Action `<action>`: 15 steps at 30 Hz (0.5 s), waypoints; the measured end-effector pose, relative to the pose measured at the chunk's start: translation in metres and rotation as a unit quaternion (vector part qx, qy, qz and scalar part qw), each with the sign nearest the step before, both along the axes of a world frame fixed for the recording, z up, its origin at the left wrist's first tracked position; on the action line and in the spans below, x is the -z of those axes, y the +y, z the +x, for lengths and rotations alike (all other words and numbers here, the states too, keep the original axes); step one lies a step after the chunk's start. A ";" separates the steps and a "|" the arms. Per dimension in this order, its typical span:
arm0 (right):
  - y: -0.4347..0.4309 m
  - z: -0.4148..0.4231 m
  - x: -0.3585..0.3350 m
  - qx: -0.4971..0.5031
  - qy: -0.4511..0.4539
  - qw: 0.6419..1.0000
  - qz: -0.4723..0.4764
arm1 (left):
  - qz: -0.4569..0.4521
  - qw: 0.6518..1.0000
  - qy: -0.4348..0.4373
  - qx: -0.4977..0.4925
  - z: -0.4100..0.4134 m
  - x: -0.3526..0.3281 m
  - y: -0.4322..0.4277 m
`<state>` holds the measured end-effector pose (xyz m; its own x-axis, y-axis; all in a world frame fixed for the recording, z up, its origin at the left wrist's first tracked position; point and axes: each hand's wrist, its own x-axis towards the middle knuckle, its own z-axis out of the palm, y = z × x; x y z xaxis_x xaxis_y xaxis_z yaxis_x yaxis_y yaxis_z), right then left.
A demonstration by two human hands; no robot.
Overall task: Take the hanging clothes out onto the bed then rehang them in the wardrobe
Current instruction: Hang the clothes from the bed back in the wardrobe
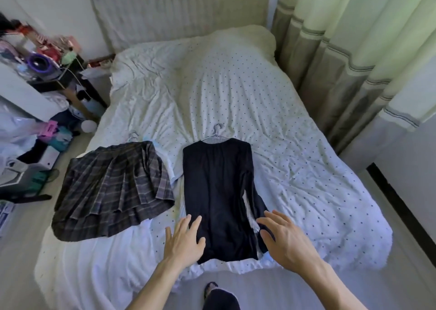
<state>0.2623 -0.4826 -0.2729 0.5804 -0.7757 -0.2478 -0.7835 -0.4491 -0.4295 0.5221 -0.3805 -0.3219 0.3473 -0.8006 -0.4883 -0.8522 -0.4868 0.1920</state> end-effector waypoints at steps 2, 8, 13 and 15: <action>-0.012 0.002 0.008 -0.013 0.013 1.000 0.005 | 0.009 1.000 0.007 -0.007 0.000 0.004 -0.008; -0.057 0.026 0.038 -0.047 0.059 0.996 0.039 | 0.036 0.999 0.024 -0.004 0.022 0.030 -0.049; -0.107 0.072 0.084 -0.032 0.078 0.992 0.093 | 0.082 0.996 0.022 0.026 0.071 0.067 -0.108; -0.132 0.097 0.104 -0.022 0.090 0.989 0.113 | 0.106 0.993 0.015 0.049 0.100 0.086 -0.138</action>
<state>0.3594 -0.6144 -0.3771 0.5432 -0.6633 -0.5147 -0.8382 -0.3926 -0.3786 0.6216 -0.5186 -0.4083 0.2559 -0.7083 -0.6579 -0.8925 -0.4347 0.1208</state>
